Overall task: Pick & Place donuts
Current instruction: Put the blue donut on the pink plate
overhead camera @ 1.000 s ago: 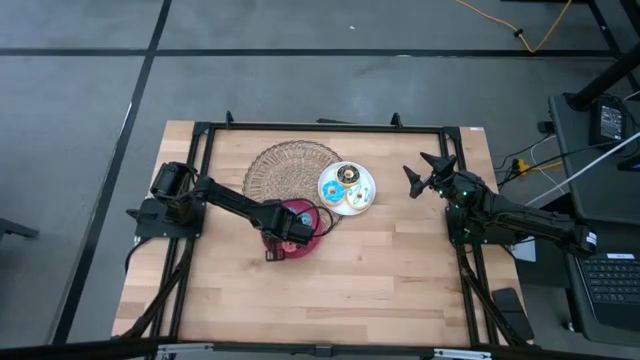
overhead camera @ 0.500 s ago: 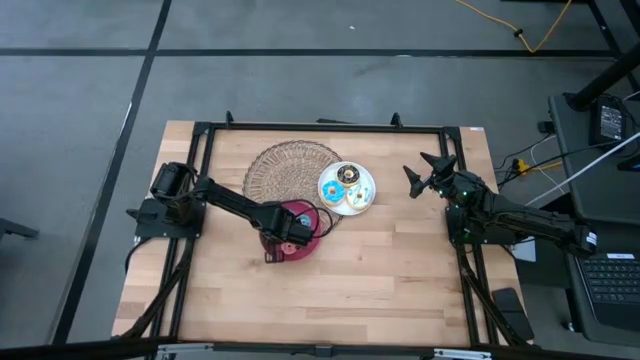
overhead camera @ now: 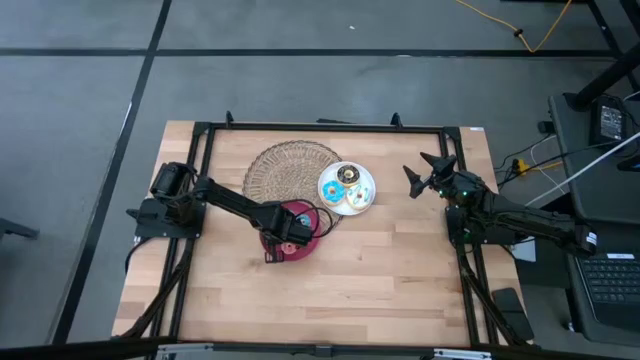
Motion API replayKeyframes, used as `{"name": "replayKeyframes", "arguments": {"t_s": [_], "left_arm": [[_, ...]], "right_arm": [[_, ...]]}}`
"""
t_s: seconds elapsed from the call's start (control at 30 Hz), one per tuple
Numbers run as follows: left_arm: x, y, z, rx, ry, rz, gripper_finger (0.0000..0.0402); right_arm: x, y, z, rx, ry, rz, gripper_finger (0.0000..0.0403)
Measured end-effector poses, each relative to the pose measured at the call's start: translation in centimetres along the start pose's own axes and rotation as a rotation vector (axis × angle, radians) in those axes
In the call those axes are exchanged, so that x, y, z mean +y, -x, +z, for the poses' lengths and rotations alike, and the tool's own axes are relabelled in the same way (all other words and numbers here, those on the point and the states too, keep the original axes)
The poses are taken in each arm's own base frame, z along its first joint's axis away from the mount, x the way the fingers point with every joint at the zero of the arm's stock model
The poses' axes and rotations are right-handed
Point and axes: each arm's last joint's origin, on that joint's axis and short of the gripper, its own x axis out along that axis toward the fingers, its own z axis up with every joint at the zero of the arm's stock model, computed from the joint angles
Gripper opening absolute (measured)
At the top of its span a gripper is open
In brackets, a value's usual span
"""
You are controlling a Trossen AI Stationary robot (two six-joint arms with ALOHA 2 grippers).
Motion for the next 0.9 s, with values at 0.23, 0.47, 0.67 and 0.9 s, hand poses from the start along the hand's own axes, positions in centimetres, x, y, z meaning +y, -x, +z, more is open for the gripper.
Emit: {"name": "replayKeyframes", "arguments": {"t_s": [0.23, 0.47, 0.67, 0.9], "left_arm": [[0.0, 0.0, 0.0, 0.0, 0.0, 0.0, 0.001], [0.0, 0.0, 0.0, -0.001, 0.0, 0.0, 0.001], [-0.05, 0.0, -0.02, 0.008, 0.016, -0.022, 0.0018], [-0.14, 0.62, -0.2, 0.068, 0.03, -0.079, 0.0073]], "right_arm": [[0.0, 0.0, 0.01, 0.0, 0.0, 0.0, 0.0376], [0.0, 0.0, 0.0, 0.0, 0.0, 0.0, 0.0376], [0.0, 0.0, -0.01, 0.0, 0.0, 0.0, 0.0376], [0.0, 0.0, 0.01, 0.0, 0.0, 0.0, 0.0376]]}}
